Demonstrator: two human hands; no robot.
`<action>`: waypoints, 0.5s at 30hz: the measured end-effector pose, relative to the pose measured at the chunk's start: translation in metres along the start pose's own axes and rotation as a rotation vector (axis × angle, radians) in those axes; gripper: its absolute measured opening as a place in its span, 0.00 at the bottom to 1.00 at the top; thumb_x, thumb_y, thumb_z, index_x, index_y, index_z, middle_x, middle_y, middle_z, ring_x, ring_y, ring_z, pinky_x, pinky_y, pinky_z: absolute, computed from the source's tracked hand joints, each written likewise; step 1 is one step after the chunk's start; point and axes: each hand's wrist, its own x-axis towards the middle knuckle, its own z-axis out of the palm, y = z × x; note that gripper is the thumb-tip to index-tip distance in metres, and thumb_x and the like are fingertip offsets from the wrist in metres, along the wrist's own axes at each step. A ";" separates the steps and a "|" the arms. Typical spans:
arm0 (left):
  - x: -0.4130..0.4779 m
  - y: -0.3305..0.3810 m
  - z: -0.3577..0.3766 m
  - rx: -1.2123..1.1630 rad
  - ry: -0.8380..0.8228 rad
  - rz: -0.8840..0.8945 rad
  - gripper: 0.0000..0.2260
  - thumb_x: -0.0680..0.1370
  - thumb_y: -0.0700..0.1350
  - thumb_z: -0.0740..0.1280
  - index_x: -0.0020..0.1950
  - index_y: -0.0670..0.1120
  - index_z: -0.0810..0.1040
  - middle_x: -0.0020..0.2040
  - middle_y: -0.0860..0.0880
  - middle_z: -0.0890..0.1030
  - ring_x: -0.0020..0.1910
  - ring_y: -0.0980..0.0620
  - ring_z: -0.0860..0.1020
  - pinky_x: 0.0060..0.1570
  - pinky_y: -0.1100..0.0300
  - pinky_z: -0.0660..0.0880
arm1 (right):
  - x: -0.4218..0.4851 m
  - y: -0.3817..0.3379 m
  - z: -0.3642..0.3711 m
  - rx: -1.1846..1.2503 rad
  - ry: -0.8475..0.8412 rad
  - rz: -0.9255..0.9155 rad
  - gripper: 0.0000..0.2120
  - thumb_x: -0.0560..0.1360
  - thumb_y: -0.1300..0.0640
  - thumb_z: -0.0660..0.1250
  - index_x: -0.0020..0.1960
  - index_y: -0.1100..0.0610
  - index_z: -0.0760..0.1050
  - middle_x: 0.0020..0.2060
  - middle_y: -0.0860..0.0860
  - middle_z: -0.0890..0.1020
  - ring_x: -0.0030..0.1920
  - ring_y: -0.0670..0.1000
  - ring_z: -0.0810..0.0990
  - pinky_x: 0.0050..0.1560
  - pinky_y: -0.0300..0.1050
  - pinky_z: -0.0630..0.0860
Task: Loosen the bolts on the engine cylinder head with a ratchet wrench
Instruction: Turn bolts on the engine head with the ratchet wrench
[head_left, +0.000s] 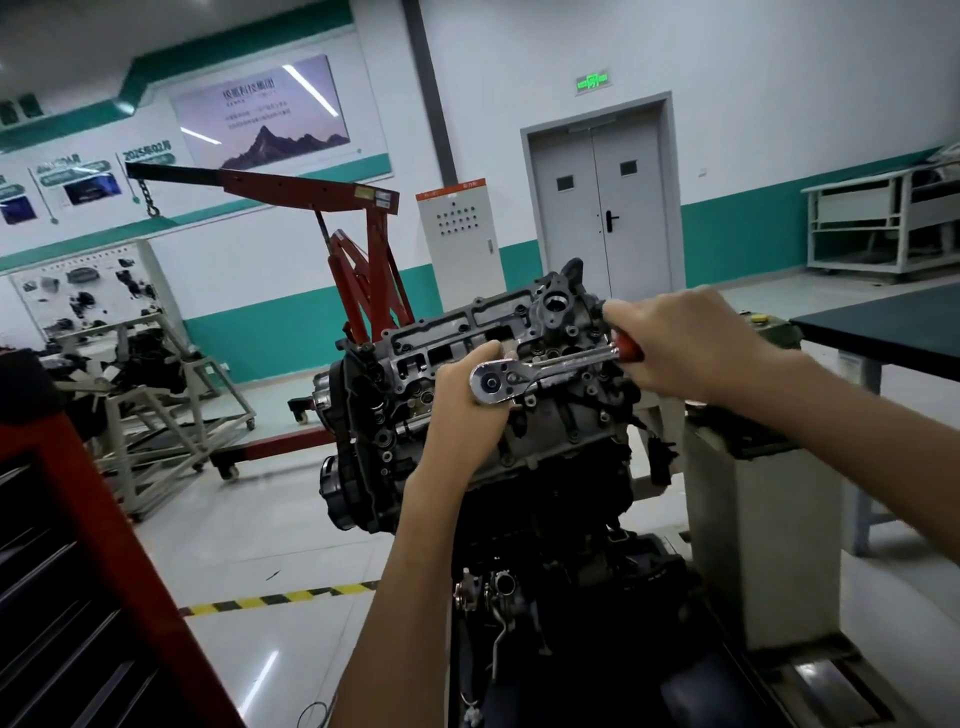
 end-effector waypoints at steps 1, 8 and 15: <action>-0.002 -0.002 0.000 -0.020 0.039 -0.017 0.15 0.79 0.35 0.62 0.32 0.39 0.66 0.27 0.48 0.64 0.29 0.55 0.61 0.30 0.54 0.59 | -0.005 -0.009 0.002 0.018 -0.018 0.028 0.10 0.72 0.53 0.63 0.41 0.52 0.61 0.29 0.47 0.70 0.30 0.49 0.69 0.34 0.41 0.62; -0.005 0.004 0.012 -0.217 0.274 -0.072 0.20 0.80 0.35 0.62 0.31 0.50 0.63 0.26 0.58 0.64 0.26 0.61 0.61 0.29 0.69 0.60 | -0.073 -0.141 0.046 0.785 -0.151 0.373 0.09 0.74 0.53 0.60 0.38 0.52 0.62 0.30 0.50 0.72 0.28 0.50 0.72 0.32 0.41 0.71; -0.008 -0.005 -0.001 -0.168 0.176 -0.058 0.19 0.80 0.35 0.62 0.31 0.43 0.63 0.27 0.57 0.62 0.26 0.60 0.59 0.27 0.67 0.58 | -0.066 -0.116 0.043 0.642 -0.151 0.229 0.09 0.73 0.52 0.60 0.39 0.51 0.59 0.30 0.49 0.71 0.31 0.53 0.77 0.34 0.43 0.71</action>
